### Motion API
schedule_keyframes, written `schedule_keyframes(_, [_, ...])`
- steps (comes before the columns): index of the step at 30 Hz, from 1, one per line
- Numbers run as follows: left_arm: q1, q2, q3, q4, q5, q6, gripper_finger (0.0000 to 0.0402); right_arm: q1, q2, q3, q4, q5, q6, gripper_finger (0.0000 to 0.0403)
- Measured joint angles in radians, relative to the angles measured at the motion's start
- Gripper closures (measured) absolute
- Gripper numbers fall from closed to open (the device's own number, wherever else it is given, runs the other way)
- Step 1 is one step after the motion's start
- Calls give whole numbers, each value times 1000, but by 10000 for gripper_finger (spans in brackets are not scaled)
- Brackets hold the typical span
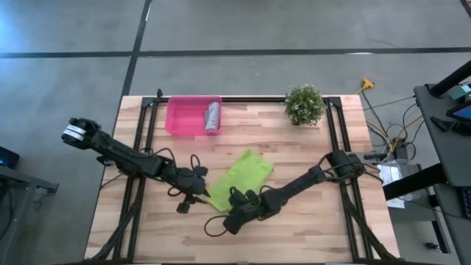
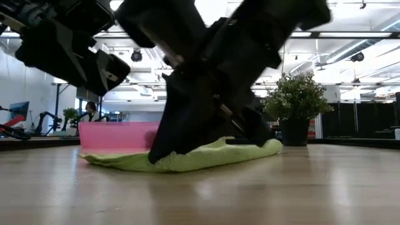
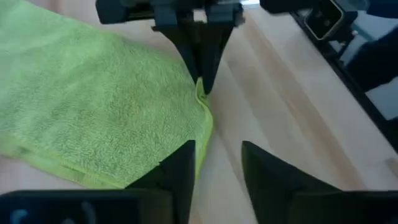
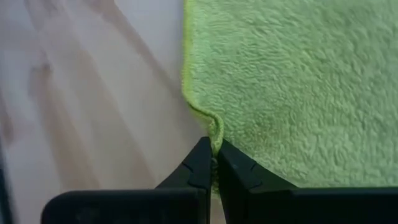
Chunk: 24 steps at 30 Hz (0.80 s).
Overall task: Roll microfiber towels into tight, uniform cylinder then place into a basket
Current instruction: Roll the green microfiber cloth
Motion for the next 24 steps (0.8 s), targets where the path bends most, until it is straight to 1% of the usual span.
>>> schedule_keyframes(4, [0,50,20,20,11,-1,250,9,-26,-74,98,-4,97,392])
schedule_keyframes(8, [0,62,34,18,11,-2,228,19,-74,-172,175,5,214,392])
schedule_keyframes(12, [0,50,38,22,14,-2,226,28,-130,-308,312,19,379,392])
schedule_keyframes(14, [0,50,38,36,17,1,226,30,-151,-382,432,28,452,392])
schedule_keyframes(17, [0,52,33,74,18,2,226,34,-161,-460,563,26,519,392])
schedule_keyframes(20, [-1,52,33,94,20,1,226,36,-161,-483,578,-9,550,392])
schedule_keyframes(24, [-1,52,33,108,24,-2,226,44,-159,-482,571,-16,542,392])
